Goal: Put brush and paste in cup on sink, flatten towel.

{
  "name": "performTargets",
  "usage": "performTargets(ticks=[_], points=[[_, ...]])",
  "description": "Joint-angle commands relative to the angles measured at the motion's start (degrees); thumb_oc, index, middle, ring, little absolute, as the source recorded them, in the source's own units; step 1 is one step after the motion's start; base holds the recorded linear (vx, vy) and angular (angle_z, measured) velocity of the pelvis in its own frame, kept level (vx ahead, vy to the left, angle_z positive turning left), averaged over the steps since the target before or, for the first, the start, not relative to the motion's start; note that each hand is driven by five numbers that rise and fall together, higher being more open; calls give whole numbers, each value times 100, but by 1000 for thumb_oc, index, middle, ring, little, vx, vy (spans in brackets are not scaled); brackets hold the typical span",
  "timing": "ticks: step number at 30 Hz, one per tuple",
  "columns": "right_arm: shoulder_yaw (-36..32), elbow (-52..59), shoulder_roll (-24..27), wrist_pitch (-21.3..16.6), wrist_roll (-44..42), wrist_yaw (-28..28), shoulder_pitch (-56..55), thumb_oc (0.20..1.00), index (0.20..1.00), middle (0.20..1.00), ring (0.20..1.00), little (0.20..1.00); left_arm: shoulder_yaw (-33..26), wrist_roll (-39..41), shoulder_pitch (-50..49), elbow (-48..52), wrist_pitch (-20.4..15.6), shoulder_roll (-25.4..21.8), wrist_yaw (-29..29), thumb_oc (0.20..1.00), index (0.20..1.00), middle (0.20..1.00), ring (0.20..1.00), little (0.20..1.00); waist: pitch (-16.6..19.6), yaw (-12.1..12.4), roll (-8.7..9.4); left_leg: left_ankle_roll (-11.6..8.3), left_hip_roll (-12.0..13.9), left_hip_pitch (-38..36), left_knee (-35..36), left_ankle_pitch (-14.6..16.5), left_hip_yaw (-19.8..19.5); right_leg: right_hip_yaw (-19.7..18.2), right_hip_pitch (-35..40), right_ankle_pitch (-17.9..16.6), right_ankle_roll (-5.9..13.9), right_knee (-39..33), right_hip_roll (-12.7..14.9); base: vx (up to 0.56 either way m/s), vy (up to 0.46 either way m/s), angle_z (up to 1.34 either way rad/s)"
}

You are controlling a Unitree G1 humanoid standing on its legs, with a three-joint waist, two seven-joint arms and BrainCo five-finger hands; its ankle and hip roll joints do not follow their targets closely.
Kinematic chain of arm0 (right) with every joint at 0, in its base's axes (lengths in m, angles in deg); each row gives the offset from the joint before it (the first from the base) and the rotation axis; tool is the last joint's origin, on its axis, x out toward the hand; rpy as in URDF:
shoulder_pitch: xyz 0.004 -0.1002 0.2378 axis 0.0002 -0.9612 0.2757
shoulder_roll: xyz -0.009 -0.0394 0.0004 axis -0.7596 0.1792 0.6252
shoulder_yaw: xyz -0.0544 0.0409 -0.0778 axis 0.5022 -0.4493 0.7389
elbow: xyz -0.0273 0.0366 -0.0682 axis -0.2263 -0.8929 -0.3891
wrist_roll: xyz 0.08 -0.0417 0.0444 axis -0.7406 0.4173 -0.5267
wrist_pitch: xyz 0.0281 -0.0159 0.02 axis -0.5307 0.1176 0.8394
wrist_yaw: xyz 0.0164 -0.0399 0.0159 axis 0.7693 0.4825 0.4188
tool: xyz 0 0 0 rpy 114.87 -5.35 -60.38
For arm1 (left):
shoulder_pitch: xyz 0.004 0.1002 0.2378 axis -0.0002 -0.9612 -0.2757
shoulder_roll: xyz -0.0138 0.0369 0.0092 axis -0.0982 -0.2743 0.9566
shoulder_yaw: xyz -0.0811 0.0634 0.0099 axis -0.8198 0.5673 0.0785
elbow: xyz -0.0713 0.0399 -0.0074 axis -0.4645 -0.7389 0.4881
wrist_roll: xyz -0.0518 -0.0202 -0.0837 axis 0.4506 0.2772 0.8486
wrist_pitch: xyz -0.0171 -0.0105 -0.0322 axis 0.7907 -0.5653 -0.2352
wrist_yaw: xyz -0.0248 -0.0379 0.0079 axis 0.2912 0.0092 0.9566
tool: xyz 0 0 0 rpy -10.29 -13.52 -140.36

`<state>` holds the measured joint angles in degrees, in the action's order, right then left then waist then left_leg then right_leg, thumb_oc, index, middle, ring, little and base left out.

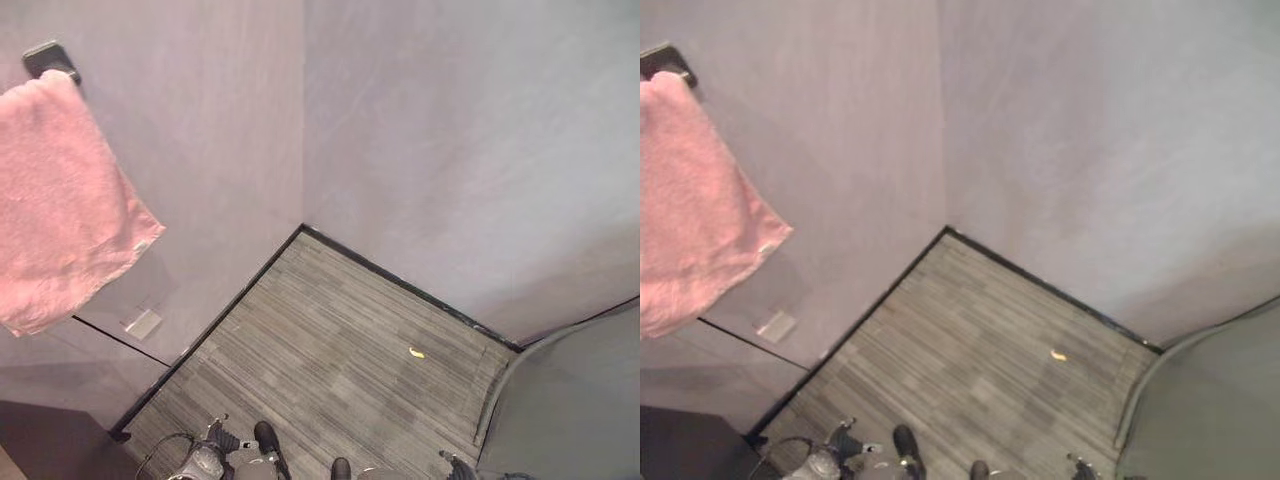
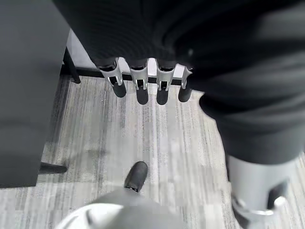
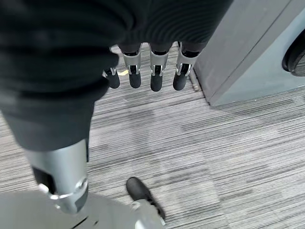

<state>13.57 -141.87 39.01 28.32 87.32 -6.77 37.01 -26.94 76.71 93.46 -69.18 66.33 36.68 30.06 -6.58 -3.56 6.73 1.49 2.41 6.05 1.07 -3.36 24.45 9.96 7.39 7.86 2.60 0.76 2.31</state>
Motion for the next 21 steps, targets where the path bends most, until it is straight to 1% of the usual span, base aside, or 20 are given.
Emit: performTargets(ticks=[1,2,3,4,5,6,8,9,10,11,12,14,15,16,17,18,19,20,21], points=[[5,208,171,-34,122,13,18,1000,1000,1000,1000,1000,38,-80,103,8,-28,-64,165,1000,1000,1000,1000,1000,77,181,-28,-311,237,368,-623,64,-73,-208,-315,-256,325,69,167,194,204,21],[6,190,137,-26,118,8,82,1000,1000,1000,1000,1000,42,-86,117,15,-28,-89,162,1000,1000,1000,1000,1000,119,228,0,-242,150,354,-620,150,-129,-194,-355,-242,365,238,213,137,153,17],[6,190,136,-27,118,8,83,1000,1000,1000,1000,1000,42,-86,117,15,-28,-89,162,1000,1000,1000,1000,1000,121,227,1,-241,149,356,-621,151,-129,-193,-358,-239,366,242,215,123,154,11],[3,196,124,-29,107,11,138,1000,1000,1000,1000,1000,47,-102,118,13,-28,-105,148,1000,1000,1000,1000,1000,132,250,10,-202,104,338,-615,197,-150,-173,-397,-238,415,388,236,123,165,22],[28,283,113,-38,103,0,216,1000,1000,1000,1000,1000,51,-110,100,31,-21,-132,133,1000,1000,1000,1000,1000,141,287,20,-110,3,258,-554,283,-232,-151,-546,-277,521,776,267,123,165,29],[28,284,114,-38,103,-1,216,1000,1000,1000,1000,1000,50,-110,100,31,-21,-133,133,1000,1000,1000,1000,1000,143,286,21,-108,1,259,-553,283,-232,-151,-551,-273,522,785,269,122,158,30],[22,416,138,-63,117,-4,264,1000,1000,1000,1000,1000,42,-114,67,44,-18,-144,121,1000,1000,1000,1000,1000,143,290,12,-6,-100,124,-431,336,-342,-172,-741,-425,658,1342,296,122,143,26],[-7,486,156,-76,91,3,293,1000,1000,1000,1000,1000,60,-140,54,62,-10,-155,144,1000,1000,1000,1000,1000,139,283,-29,27,-119,59,-352,336,-416,-218,-921,-556,679,1633,258,195,214,22],[-77,739,204,-128,-60,12,338,1000,1000,1000,1000,1000,120,-136,2,184,-39,-165,139,1000,1000,1000,1000,1000,75,205,-92,87,-205,-101,-237,366,-541,-310,-1185,-773,782,2220,208,131,147,21],[-77,740,206,-126,-60,11,339,1000,1000,1000,1000,1000,120,-136,3,185,-38,-164,139,1000,1000,1000,1000,1000,91,214,-106,82,-184,-78,-237,354,-533,-315,-1203,-802,773,2196,187,158,142,28],[-156,954,231,-167,-230,23,334,1000,1000,1000,1000,1000,137,-130,-9,252,-63,-182,148,1000,1000,1000,1000,1000,68,164,-150,105,-237,-183,-174,382,-648,-394,-1323,-798,781,2380,135,133,67,59],[-303,1402,311,-268,-563,-5,268,1000,1000,1000,1000,1000,243,-228,-29,365,-88,-205,169,1000,1000,1000,1000,1000,86,48,-278,77,-245,-383,-17,373,-875,-674,-1654,-623,627,2277,-137,224,77,73],[-396,1709,384,-313,-688,-24,163,1000,1000,1000,1000,1000,264,-267,-47,459,-106,-244,199,1000,1000,1000,1000,1000,73,17,-330,53,-243,-471,20,381,-966,-684,-1771,-518,560,2091,-126,318,6,77],[-571,2412,574,-415,-835,-27,10,1000,1000,1000,1000,1000,245,-248,-75,585,-196,-306,240,1000,1000,1000,1000,1000,42,-42,-360,17,-280,-582,-13,446,-1143,-758,-2003,-613,503,1657,-37,245,-20,77],[-578,2443,590,-399,-837,-36,-15,1000,1000,1000,1000,1000,250,-247,-85,590,-195,-300,239,1000,1000,1000,1000,1000,30,-74,-373,17,-278,-602,-19,458,-1182,-720,-1962,-601,505,1647,-30,274,-28,78],[-714,2923,759,-468,-920,-54,-136,1000,1000,1000,1000,1000,205,-207,-105,751,-267,-345,291,1000,1000,1000,1000,1000,-4,-150,-366,3,-357,-723,-27,534,-1346,-892,-2052,-746,529,1307,-33,117,-5,64],[-714,2923,759,-468,-920,-54,-136,1000,1000,1000,1000,1000,205,-207,-105,751,-267,-345,291,1000,1000,1000,1000,1000,-4,-150,-366,3,-357,-723,-27,534,-1346,-892,-2052,-746,529,1307,-33,275,-28,69],[-973,3515,942,-555,-1064,-71,-317,1000,1000,1000,1000,1000,206,-230,-144,978,-342,-385,308,1000,1000,1000,1000,1000,-22,-261,-348,-28,-446,-861,-51,646,-1550,-1130,-2086,-975,601,855,-11,253,-51,61],[-1126,3715,1042,-625,-1214,-97,-366,1000,1000,1000,1000,1000,192,-234,-178,1162,-405,-449,316,1000,1000,1000,1000,1000,-31,-296,-342,-40,-480,-921,-63,695,-1665,-1250,-2207,-1126,641,687,38,258,-50,75]])
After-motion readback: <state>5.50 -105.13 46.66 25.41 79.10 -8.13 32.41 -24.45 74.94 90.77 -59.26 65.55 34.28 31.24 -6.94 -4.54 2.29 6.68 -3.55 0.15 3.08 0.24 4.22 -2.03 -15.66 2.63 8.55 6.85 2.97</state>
